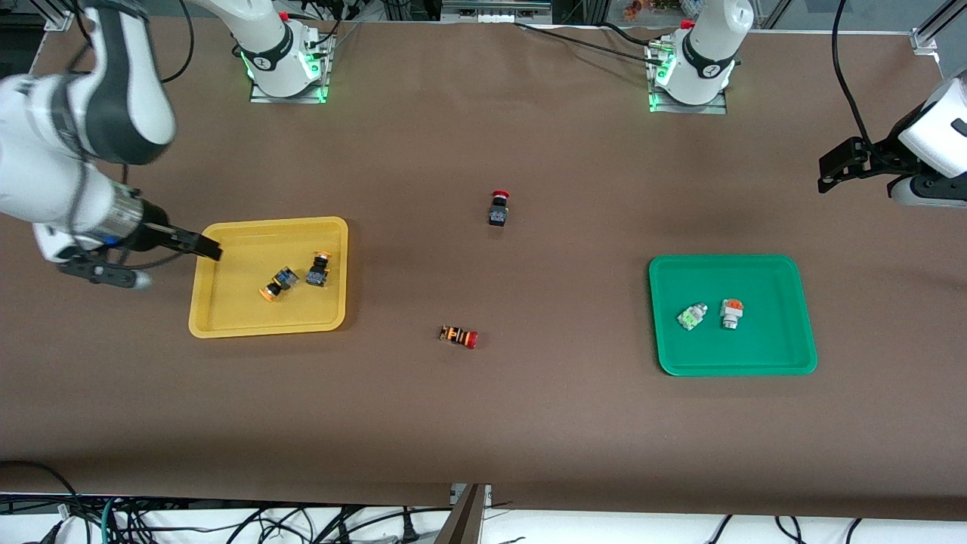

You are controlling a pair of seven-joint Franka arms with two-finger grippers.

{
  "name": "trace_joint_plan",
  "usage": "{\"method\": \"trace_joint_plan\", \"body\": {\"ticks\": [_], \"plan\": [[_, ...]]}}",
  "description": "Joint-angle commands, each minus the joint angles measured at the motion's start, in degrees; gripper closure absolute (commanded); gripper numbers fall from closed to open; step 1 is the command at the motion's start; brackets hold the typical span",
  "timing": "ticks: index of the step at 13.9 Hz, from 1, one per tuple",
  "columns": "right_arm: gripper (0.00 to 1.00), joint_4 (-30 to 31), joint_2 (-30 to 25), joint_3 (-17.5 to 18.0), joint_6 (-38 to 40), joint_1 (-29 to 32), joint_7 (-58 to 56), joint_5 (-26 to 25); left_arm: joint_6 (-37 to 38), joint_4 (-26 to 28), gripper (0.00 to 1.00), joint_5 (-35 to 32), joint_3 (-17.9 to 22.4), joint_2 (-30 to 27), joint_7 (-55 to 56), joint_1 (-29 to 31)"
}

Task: Place green and yellow buttons in trays

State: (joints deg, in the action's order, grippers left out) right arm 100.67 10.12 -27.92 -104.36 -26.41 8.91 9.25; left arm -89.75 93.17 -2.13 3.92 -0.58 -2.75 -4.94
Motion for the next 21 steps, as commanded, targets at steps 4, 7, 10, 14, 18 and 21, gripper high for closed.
{"method": "trace_joint_plan", "body": {"ticks": [4, 7, 10, 14, 18, 21], "plan": [[0.02, -15.05, 0.69, -1.70, 16.28, -0.22, -1.08, 0.34, 1.42, -1.33, 0.00, -1.38, -0.23, 0.14, 0.64, -0.25], [0.01, -15.24, 0.69, -1.79, 16.29, -0.22, -2.83, -1.42, 1.60, -1.24, 0.00, -1.38, -0.23, 0.05, 0.64, -0.25], [0.01, -15.24, 0.69, -1.79, 16.03, -0.04, -3.89, -2.30, 1.77, -1.33, 0.00, -1.38, -0.05, 0.05, 0.56, 0.19], [0.01, -14.19, -3.00, 17.66, 15.23, 20.37, -3.81, -3.17, 2.12, -1.77, 0.00, -1.38, -0.40, 0.22, 0.64, -0.34], [0.01, -9.81, -7.91, 33.44, 12.97, 34.31, -3.72, -9.51, 2.12, -1.77, 0.00, -1.38, -0.49, 0.22, 0.64, -0.25], [0.01, -6.97, -8.99, 34.77, 10.40, 34.68, -3.54, -9.69, 2.12, -1.77, 0.00, -1.38, -0.49, 0.31, 0.64, -0.25]]}}
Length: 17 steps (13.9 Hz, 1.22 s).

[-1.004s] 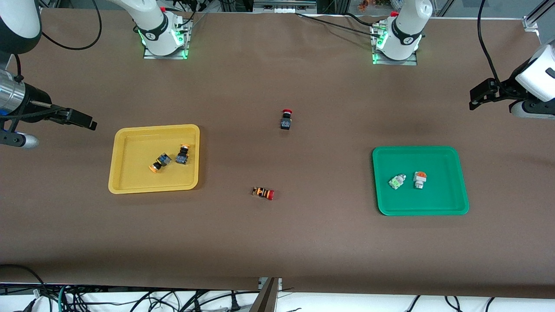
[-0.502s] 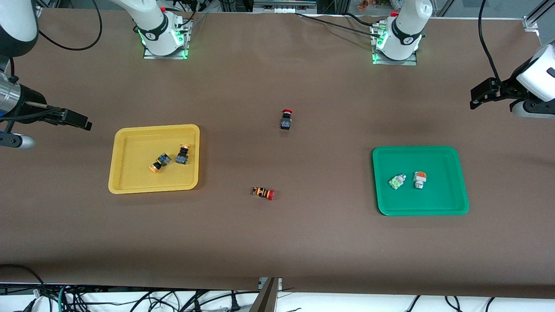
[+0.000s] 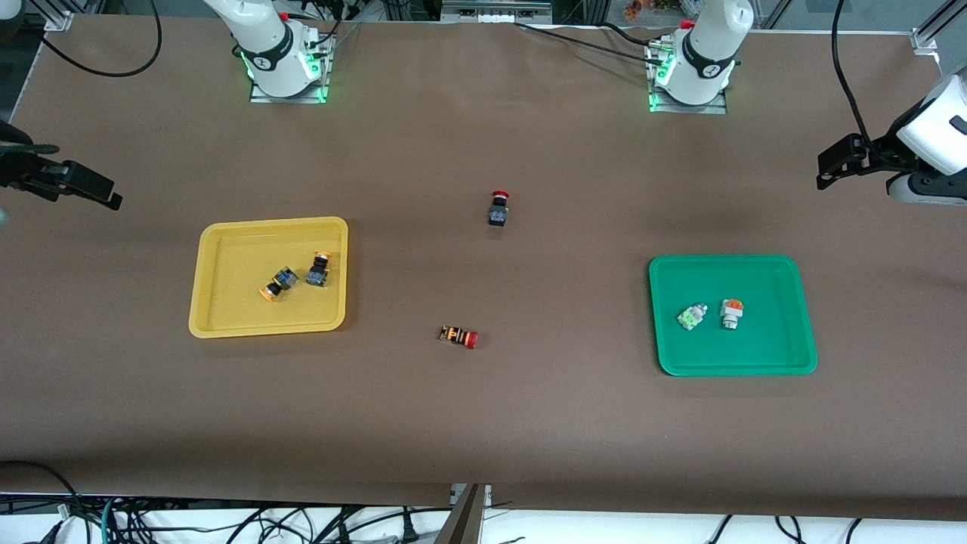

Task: Place green and yellow buttons in trays

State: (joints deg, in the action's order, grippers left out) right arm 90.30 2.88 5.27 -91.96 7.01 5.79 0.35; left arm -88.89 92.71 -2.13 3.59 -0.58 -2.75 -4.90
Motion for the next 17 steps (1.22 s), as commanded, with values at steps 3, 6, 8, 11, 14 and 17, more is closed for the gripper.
{"method": "trace_joint_plan", "body": {"ticks": [3, 6, 8, 11, 14, 17], "plan": [[0.01, 1.55, -0.42, 1.41, -2.00, 1.25, -0.78, -1.05, 1.17, -1.30, 0.00, -1.30, -0.16, 0.31, 0.64, -0.37], [0.01, 0.50, -0.16, 1.23, -1.91, 1.42, -1.22, -1.22, 1.08, -1.48, 0.00, -1.38, -0.25, 0.40, 0.73, -0.37], [0.01, 0.50, -0.07, 1.23, -2.00, 1.42, -1.74, -0.96, 1.08, -1.48, 0.00, -1.38, -0.16, 0.40, 0.73, -0.37], [0.01, 0.50, 0.54, 1.32, -2.70, 1.34, -8.50, -0.35, 1.08, -1.48, 0.00, -1.38, -0.16, 0.40, 0.64, -0.37], [0.01, -0.21, 1.25, 1.50, -2.79, 1.07, -9.13, -0.52, 1.08, -1.48, 0.00, -1.38, -0.16, 0.40, 0.64, -0.37], [0.01, -0.21, 2.13, 1.32, -2.53, 1.25, -9.04, -1.14, 1.08, -1.48, 0.00, -1.38, -0.16, 0.40, 0.64, -0.37]]}}
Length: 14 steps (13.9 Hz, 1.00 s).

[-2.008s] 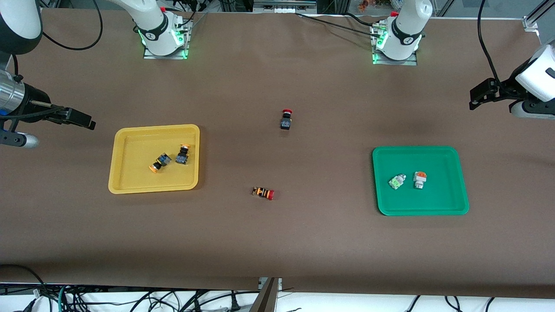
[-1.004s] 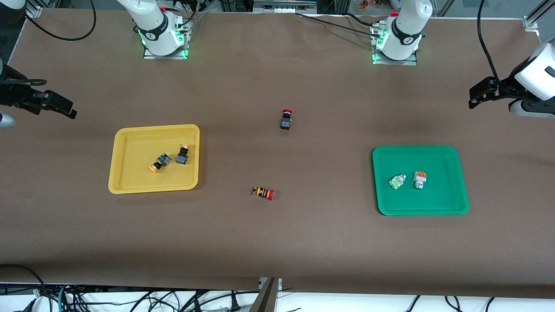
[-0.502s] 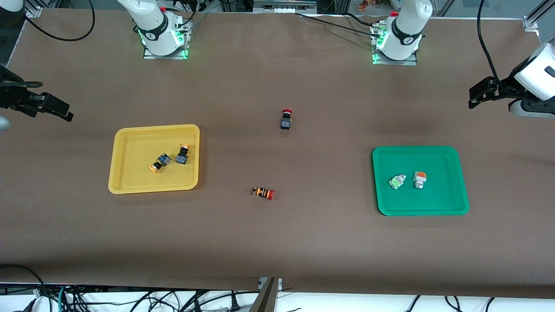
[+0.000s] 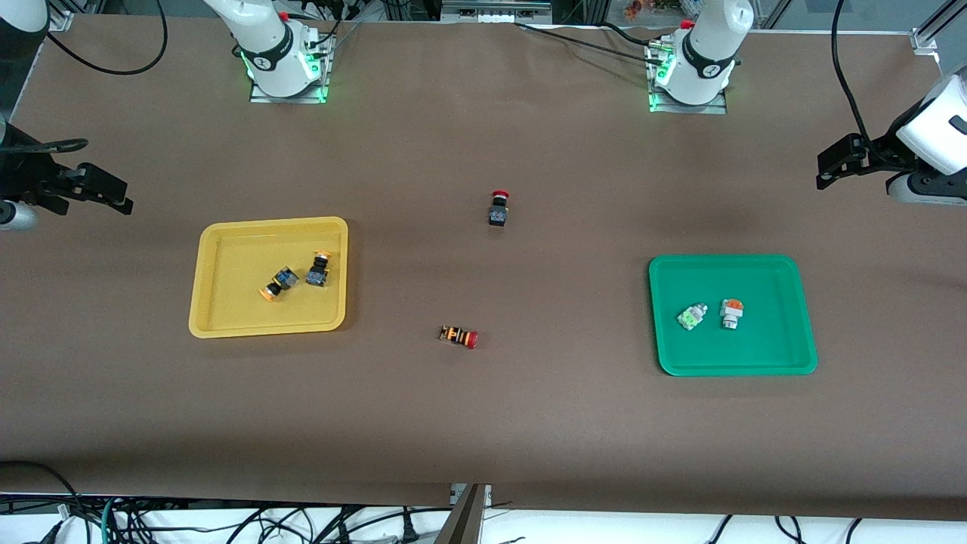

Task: Place green and yellow buttons in trays

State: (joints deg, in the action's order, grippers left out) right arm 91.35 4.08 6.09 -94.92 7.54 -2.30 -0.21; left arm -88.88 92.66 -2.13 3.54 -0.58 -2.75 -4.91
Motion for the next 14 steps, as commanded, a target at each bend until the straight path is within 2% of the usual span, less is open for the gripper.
{"method": "trace_joint_plan", "body": {"ticks": [1, 2, 4, 14], "plan": [[0.01, -1.70, 0.49, -0.11, 0.96, 0.81, -1.30, -0.67, 1.08, -1.43, 0.00, -1.38, -0.11, 0.40, 0.64, -0.37], [0.01, -3.87, 0.49, -1.51, 1.58, 0.81, -1.56, -1.10, 1.08, -1.35, 0.00, -1.30, -0.11, 0.40, 0.64, -0.37], [0.01, -6.53, 0.84, -2.14, 3.86, 0.72, -1.48, -0.93, 1.08, -1.35, 0.00, -1.30, -0.11, 0.40, 0.64, -0.28], [0.01, -6.09, 2.16, -1.52, 5.62, 0.19, -0.69, -0.85, 1.17, -1.43, 0.00, -1.38, -0.02, 0.40, 0.64, -0.28]]}}
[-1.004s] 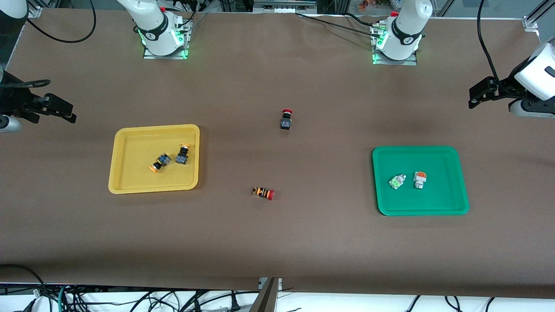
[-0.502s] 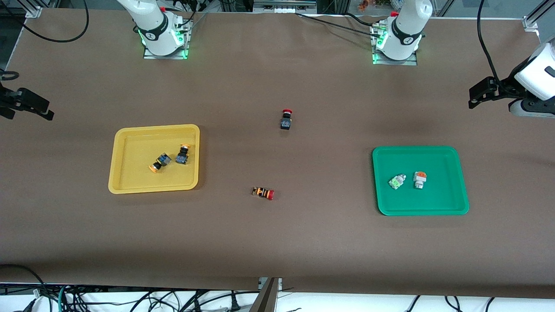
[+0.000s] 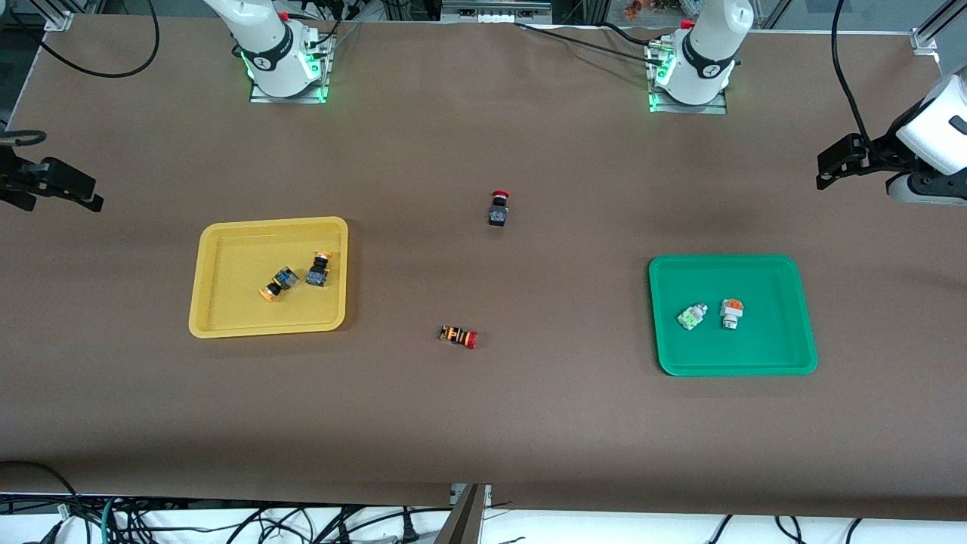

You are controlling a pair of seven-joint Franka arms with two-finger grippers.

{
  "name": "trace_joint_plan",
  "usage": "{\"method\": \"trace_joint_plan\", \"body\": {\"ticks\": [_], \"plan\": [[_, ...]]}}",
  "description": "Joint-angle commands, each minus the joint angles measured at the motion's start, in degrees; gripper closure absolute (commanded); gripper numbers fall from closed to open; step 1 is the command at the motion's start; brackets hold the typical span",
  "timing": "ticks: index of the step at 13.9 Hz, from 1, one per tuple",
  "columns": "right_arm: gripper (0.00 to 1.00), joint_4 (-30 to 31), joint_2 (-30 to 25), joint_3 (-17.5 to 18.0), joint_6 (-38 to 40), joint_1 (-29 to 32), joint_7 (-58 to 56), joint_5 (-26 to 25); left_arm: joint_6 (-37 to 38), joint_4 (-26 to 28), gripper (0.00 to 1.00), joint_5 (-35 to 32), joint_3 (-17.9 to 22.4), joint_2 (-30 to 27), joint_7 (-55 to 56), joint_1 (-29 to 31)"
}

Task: Place green and yellow buttons in trays

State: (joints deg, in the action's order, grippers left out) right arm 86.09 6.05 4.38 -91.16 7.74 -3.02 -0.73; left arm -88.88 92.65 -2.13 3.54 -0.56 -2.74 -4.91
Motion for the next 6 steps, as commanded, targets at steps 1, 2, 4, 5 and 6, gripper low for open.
{"method": "trace_joint_plan", "body": {"ticks": [1, 2, 4, 5, 6], "plan": [[0.01, -0.74, 0.19, 0.28, 2.39, -0.96, 0.38, -0.41, 1.17, -1.42, 0.00, -1.38, -0.11, 0.38, 0.46, -0.28], [0.01, -0.74, 0.27, 0.19, 2.04, -2.71, 0.82, -1.02, 1.17, -1.42, 0.00, -1.38, -0.02, 0.38, 0.20, -0.37], [0.01, -0.74, 0.28, 0.19, 2.48, -3.26, 1.35, -2.26, 1.17, -1.42, 0.00, -1.30, -0.02, 0.47, 0.11, -0.28], [0.01, -0.74, 0.36, 0.19, 2.48, -3.26, 1.35, -2.17, 1.17, -1.42, 0.00, -1.30, -0.02, 0.39, 0.11, -0.28], [0.01, -0.74, 0.36, 0.11, 2.39, -3.17, 1.35, -2.17, 1.17, -1.42, 0.00, -1.21, -0.02, 0.38, 0.19, -0.28]]}}
